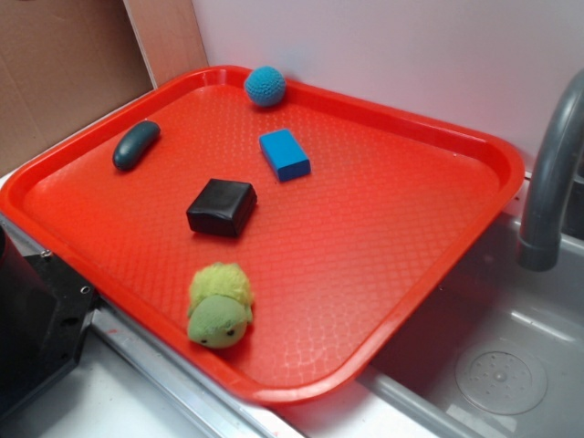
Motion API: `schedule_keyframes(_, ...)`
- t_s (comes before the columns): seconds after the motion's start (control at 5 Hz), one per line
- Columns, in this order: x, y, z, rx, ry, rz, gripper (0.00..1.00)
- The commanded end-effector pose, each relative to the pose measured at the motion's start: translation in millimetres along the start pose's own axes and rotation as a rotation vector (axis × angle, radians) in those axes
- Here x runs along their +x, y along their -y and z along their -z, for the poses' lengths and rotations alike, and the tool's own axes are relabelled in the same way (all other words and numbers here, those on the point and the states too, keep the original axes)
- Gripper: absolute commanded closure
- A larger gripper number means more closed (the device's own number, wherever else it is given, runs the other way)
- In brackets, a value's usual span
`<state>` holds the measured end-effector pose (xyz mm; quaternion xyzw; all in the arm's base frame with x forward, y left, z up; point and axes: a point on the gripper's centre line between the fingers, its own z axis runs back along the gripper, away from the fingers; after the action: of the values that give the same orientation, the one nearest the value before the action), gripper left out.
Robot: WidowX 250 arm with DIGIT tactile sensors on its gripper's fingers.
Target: Grab the green animal.
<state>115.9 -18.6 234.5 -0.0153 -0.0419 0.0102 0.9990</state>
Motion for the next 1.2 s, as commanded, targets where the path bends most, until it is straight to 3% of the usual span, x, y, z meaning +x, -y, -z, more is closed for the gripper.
schedule_keyframes(0.0, 0.0, 0.0, 0.0, 0.000, 0.000, 0.000, 0.00)
schedule_keyframes(0.2, 0.1, 2.6, 4.6, -0.028, -0.023, -0.062, 0.00)
schedule_keyframes(0.4, 0.0, 10.8, 11.9, -0.020, -0.013, -0.146, 0.00)
schedule_keyframes(0.8, -1.0, 33.3, 43.1, -0.080, -0.018, -0.390, 0.00)
schedule_keyframes(1.0, 5.1, 48.0, 71.7, -0.119, 0.009, -0.496, 0.00)
